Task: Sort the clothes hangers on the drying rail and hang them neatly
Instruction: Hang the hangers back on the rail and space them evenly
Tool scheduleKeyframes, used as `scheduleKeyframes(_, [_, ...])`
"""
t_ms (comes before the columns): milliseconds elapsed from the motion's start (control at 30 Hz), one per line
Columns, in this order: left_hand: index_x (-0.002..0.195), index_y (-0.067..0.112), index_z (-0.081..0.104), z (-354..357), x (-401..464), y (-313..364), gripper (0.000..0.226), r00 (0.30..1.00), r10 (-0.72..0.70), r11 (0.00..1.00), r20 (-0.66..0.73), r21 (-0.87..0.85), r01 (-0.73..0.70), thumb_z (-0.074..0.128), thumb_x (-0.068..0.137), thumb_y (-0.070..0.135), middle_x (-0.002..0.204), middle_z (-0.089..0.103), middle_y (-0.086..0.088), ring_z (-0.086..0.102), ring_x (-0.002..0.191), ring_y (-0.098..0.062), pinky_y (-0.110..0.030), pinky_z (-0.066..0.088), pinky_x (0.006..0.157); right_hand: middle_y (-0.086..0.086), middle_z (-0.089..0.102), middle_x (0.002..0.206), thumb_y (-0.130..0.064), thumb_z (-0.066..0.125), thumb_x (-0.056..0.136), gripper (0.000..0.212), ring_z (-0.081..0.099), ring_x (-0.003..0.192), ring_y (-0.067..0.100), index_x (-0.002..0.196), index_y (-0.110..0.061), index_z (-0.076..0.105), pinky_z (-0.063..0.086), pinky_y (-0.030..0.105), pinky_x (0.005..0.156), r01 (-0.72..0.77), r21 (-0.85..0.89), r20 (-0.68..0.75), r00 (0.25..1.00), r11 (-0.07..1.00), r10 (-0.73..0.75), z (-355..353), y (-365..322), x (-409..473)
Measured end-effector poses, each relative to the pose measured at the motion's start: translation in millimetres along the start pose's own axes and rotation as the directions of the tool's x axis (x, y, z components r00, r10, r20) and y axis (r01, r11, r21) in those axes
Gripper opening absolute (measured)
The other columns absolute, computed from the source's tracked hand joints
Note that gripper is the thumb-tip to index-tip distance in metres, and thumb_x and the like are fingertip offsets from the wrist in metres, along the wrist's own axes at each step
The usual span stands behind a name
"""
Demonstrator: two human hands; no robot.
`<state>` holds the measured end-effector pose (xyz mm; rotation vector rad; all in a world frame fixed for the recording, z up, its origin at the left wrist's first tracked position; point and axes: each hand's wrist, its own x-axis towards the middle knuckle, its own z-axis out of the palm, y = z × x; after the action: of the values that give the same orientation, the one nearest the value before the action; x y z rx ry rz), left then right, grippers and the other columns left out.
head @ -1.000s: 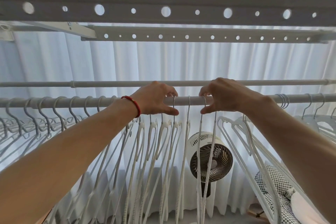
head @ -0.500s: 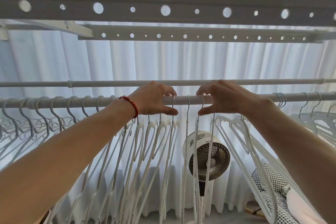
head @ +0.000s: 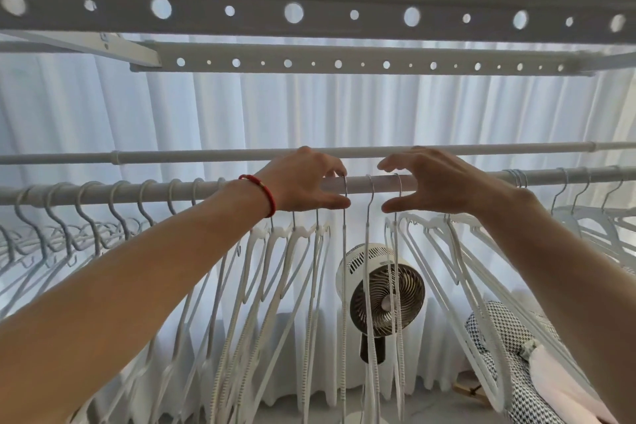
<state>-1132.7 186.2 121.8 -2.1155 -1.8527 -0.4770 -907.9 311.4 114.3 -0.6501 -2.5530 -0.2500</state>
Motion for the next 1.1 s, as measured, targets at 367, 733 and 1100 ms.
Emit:
scheduleKeyframes(367, [0.114, 0.023, 0.071, -0.6, -4.0, -1.7, 0.04, 0.999, -0.027, 0.999, -0.026, -0.035, 0.026, 0.074, 0.08, 0.044, 0.1, 0.072, 0.006, 0.067, 0.091, -0.016, -0.041, 0.057, 0.084, -0.008, 0.066, 0.088, -0.047, 0.082, 0.081, 0.047, 0.061, 0.081, 0.018, 0.121, -0.026, 0.067, 0.053, 0.04, 0.077, -0.012, 0.036, 0.01, 1.0, 0.999, 0.012, 6.7, 17.4, -5.7])
scheduleKeyframes(733, [0.116, 0.025, 0.07, 0.3, -7.5, 0.1, 0.042, 0.998, -0.052, 0.997, -0.043, -0.055, 0.049, 0.075, 0.079, 0.044, 0.104, 0.072, 0.004, 0.066, 0.09, -0.015, -0.041, 0.058, 0.085, -0.006, 0.067, 0.085, -0.049, 0.083, 0.078, 0.041, 0.063, 0.079, 0.02, 0.109, -0.025, 0.07, 0.055, 0.045, 0.076, 0.017, 0.03, 0.01, 1.0, 0.999, -0.017, 5.0, 11.1, 1.0])
scheduleKeyframes(1100, [0.134, 0.022, 0.06, 0.9, -2.4, 2.4, 0.062, 0.986, 0.064, 0.998, -0.152, -0.01, -0.066, 0.069, 0.083, 0.055, 0.123, 0.069, 0.004, 0.062, 0.113, -0.016, -0.04, 0.051, 0.098, -0.002, 0.069, 0.128, -0.041, 0.079, 0.084, 0.06, 0.063, 0.118, 0.018, 0.137, -0.019, 0.06, 0.05, 0.041, 0.103, -0.131, 0.057, -0.086, 0.987, 0.99, 0.135, -14.3, 34.5, -35.6])
